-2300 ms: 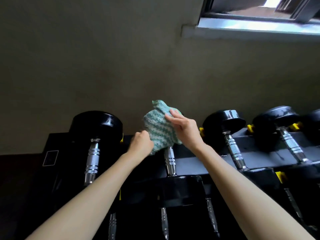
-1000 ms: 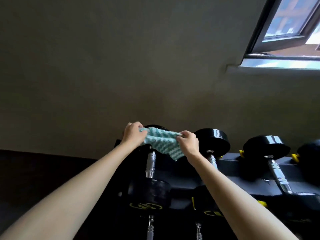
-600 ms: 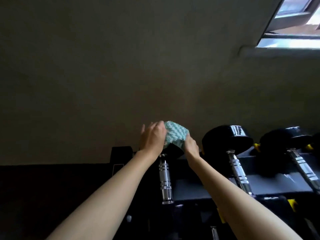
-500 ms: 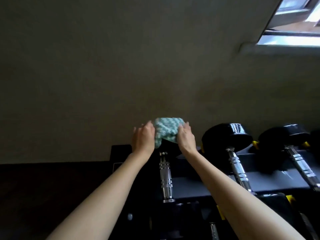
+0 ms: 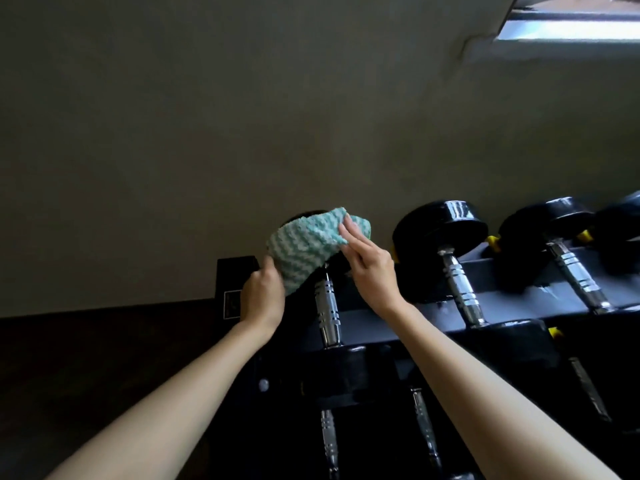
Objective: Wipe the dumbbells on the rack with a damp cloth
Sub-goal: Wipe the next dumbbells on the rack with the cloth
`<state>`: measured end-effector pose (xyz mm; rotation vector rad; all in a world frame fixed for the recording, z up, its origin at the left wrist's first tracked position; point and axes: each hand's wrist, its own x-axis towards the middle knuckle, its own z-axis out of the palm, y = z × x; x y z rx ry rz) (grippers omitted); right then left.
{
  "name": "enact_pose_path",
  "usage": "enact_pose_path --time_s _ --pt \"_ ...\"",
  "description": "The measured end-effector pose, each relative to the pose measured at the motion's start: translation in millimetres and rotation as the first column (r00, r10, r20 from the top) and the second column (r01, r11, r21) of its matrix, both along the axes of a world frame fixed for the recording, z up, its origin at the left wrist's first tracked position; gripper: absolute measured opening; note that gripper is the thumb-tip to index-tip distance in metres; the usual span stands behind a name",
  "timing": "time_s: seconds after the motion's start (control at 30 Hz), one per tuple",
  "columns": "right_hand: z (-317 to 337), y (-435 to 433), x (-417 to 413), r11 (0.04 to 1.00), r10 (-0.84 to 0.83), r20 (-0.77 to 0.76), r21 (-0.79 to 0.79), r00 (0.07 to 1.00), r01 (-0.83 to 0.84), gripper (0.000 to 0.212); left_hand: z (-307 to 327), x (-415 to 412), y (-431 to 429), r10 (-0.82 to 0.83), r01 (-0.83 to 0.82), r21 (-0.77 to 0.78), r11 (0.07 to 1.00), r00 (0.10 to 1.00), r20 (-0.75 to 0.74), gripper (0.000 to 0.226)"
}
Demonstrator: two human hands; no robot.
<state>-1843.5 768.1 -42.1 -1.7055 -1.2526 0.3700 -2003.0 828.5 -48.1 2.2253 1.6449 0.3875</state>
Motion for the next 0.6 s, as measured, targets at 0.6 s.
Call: enact_pose_path --time_s 0.6 --pt "32 -85 0 0.713 -0.047 -0.594 -0.583 0.803 -0.39 0.014 34 -39 -62 -0.13 0.305 -0.641 0.704 0.943 0.306 0.03"
